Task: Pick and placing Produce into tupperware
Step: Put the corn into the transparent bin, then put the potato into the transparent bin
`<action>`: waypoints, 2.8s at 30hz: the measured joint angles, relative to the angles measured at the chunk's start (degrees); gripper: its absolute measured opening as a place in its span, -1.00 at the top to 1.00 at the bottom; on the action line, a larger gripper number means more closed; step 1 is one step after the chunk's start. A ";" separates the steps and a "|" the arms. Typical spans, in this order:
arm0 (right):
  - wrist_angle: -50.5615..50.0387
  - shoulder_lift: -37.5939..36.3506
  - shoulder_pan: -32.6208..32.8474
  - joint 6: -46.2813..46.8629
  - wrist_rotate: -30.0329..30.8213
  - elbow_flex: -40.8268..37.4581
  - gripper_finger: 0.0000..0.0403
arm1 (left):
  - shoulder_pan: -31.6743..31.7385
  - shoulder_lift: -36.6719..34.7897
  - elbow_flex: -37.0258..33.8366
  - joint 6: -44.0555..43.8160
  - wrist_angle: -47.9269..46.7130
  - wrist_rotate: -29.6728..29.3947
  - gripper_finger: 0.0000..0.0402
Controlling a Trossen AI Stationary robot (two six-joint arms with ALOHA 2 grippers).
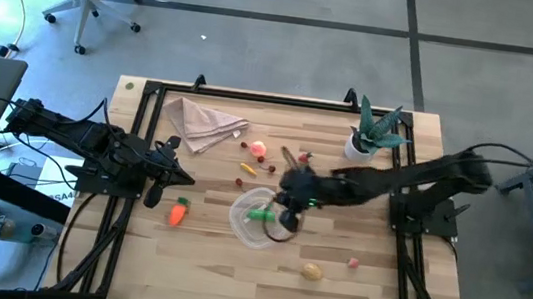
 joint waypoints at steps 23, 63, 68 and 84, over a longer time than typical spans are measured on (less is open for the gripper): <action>-2.25 23.25 -3.34 -7.84 -2.71 8.07 0.88 | 0.01 -0.01 0.00 -0.02 0.00 0.00 0.97; -3.06 23.25 -3.32 -7.60 -0.63 8.05 0.54 | 0.00 0.01 0.00 -0.02 0.00 0.00 0.97; -3.13 23.01 -3.32 -7.60 -0.77 8.04 0.53 | 0.00 -0.01 0.00 0.00 -0.01 0.00 0.97; -47.77 20.07 4.15 -0.69 11.84 33.75 0.53 | 0.00 0.00 -0.01 -0.02 -0.03 0.00 0.97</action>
